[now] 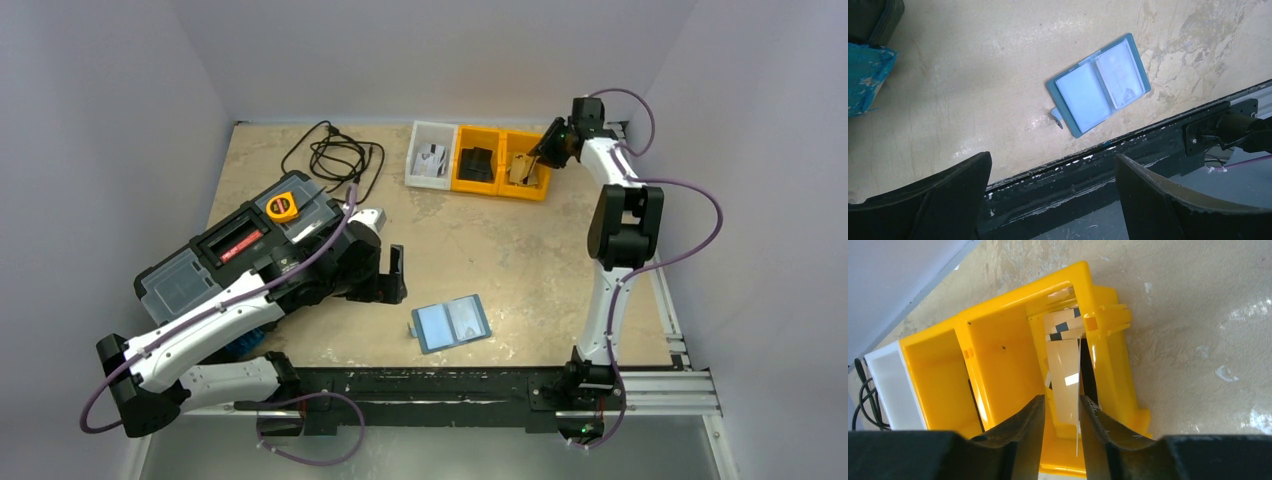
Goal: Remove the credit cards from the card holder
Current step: Place the credit card in the storage box, then remove the credit card from the card holder.
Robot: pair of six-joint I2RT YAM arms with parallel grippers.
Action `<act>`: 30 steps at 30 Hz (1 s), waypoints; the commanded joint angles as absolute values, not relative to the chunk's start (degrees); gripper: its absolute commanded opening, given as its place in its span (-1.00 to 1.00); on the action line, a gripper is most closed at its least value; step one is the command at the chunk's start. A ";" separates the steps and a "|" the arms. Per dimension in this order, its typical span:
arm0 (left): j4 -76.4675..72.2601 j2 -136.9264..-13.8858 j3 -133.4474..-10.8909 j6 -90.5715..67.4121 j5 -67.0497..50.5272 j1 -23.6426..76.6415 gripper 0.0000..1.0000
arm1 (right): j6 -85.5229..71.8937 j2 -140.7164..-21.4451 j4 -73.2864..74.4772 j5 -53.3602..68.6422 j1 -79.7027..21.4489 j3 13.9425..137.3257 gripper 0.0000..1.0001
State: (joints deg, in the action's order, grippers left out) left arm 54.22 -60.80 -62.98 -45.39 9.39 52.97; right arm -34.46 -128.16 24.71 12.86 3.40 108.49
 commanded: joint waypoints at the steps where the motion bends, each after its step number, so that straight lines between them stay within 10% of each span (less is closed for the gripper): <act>1: 49.55 -62.83 -62.15 -44.64 7.47 52.65 0.87 | -32.92 -122.52 28.60 9.05 1.72 111.49 -0.25; 12: 44.53 -75.36 -65.53 -42.55 5.58 55.16 0.74 | -33.54 -108.15 31.43 3.31 0.36 99.67 0.09; 30: 42.47 -106.27 -85.48 -38.58 9.88 68.28 0.35 | -37.95 -68.84 19.86 10.96 -2.62 48.76 -0.04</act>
